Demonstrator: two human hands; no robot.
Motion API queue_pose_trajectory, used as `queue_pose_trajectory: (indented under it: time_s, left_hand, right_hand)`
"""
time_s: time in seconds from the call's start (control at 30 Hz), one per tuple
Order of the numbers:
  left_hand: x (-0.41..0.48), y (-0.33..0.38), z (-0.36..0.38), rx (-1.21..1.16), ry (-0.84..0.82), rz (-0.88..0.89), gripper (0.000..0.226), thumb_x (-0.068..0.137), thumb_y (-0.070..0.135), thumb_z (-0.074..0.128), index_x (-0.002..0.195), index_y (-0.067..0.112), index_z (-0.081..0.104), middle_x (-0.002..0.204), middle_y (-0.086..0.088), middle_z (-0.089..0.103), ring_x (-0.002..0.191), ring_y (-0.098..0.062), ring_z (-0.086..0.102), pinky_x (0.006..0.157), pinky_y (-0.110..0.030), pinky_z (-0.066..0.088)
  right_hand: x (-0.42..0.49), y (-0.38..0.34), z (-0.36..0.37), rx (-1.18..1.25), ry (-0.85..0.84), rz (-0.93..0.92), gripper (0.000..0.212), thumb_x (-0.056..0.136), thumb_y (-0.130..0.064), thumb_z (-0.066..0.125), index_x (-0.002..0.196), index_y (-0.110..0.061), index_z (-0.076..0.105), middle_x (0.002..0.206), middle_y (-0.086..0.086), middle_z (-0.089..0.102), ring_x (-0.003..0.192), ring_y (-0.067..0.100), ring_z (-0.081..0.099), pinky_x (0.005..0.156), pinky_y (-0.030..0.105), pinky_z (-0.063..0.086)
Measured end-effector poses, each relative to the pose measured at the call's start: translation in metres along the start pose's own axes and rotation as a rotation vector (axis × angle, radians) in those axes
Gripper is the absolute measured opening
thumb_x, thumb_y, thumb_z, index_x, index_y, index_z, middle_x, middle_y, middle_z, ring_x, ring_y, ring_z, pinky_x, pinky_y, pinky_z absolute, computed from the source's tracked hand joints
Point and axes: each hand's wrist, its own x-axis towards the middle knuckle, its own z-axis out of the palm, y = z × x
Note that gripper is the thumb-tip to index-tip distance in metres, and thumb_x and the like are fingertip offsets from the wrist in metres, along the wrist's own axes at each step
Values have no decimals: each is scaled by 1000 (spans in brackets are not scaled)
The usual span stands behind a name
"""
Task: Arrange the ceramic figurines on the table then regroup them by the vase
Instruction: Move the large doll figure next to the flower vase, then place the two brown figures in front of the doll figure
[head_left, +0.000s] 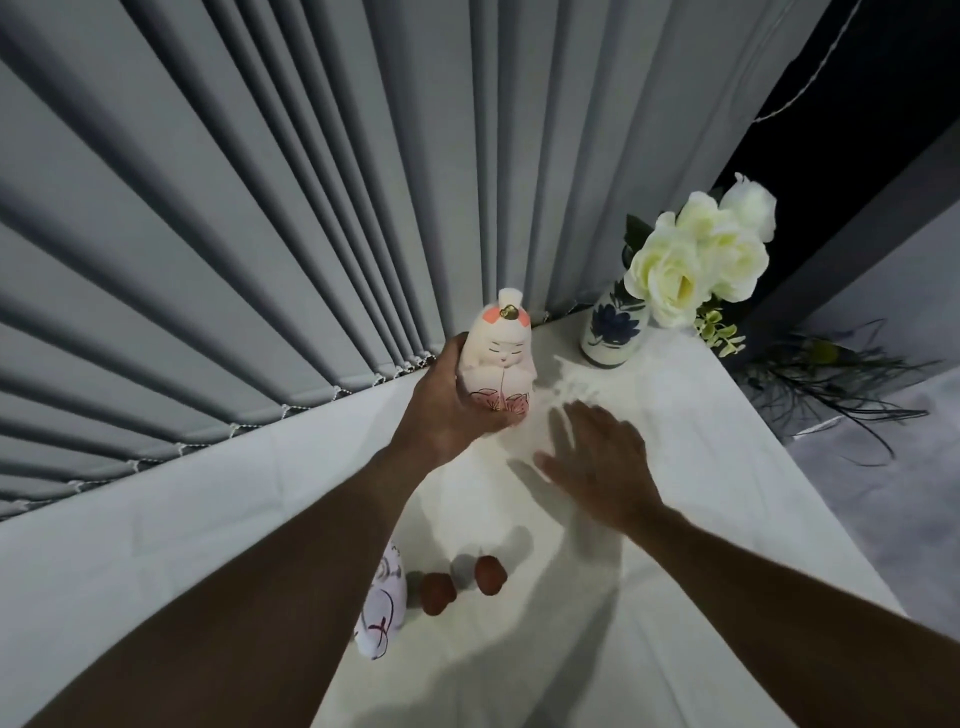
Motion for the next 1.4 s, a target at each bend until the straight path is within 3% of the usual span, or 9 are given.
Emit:
queue_pose_trajectory:
  time_s: [0.1,0.4,0.7,0.97,1.1,1.17,1.23,1.3,1.4]
  left_hand:
    - [8,0,3,8,27,-2,84,55,18,98,117,47,51,108,23,69,92,6,67,81,-27,61]
    - [47,13,27,116,62,52,92,55,43,95,132,31,47,123,9,64,110,-16,64,85,-32,61]
    - [67,21,48,144,61,42,91,60,32,95,136,23,44,127,1,62,116,-21,60,93,-41,59]
    - [47,22,33,248,-52,-113,128,56,58,87,156,23,15,156,-3,38,141,-22,40,114,-42,40]
    - [4,12,11,364,-91,-119,82,80,42,78,147,19,37,142,-3,48,123,-20,52,106,-39,45]
    - [-20,9,-1,446,-129,-143,59,87,41,70,138,20,49,134,-1,54,110,-17,58,101,-35,47]
    - [-45,3,-11,528,-212,-180,45,89,43,64,129,22,58,129,2,57,108,-15,59,99,-33,46]
    - [-68,-3,-20,592,-301,-228,45,86,49,63,124,26,60,128,4,57,112,-15,58,98,-33,46]
    - [-105,-9,-30,697,-444,-274,70,69,68,65,128,31,56,129,8,57,113,-16,59,98,-38,49]
  right_hand:
    - [-18,24,24,-286,-93,-34,98,91,-87,21,166,-25,17,177,2,4,164,25,-1,132,52,0]
    - [-19,20,34,-342,1,-60,91,96,-83,23,167,-26,17,177,2,6,164,27,2,132,56,7]
    - [-17,24,34,-321,-12,-49,92,95,-85,22,167,-28,15,177,-1,2,164,24,-3,131,55,5]
    - [-16,25,28,-276,34,-40,91,93,-84,29,164,-26,28,176,2,17,163,27,11,131,55,9]
    - [-16,20,21,-68,63,-9,86,92,-79,31,156,-22,45,170,2,35,161,26,22,130,55,11]
    - [-23,14,22,97,109,-82,78,94,-72,41,146,-16,58,155,4,56,151,29,41,125,57,26]
    - [-36,8,24,236,140,-195,73,96,-71,50,135,-12,66,136,4,70,129,25,63,115,42,45]
    - [-52,-3,20,332,68,-242,76,88,-71,62,132,-10,67,128,3,73,115,19,68,105,19,48]
    - [-80,-18,19,273,-127,-217,95,69,-81,67,139,-17,63,136,-3,68,122,13,61,106,24,44]
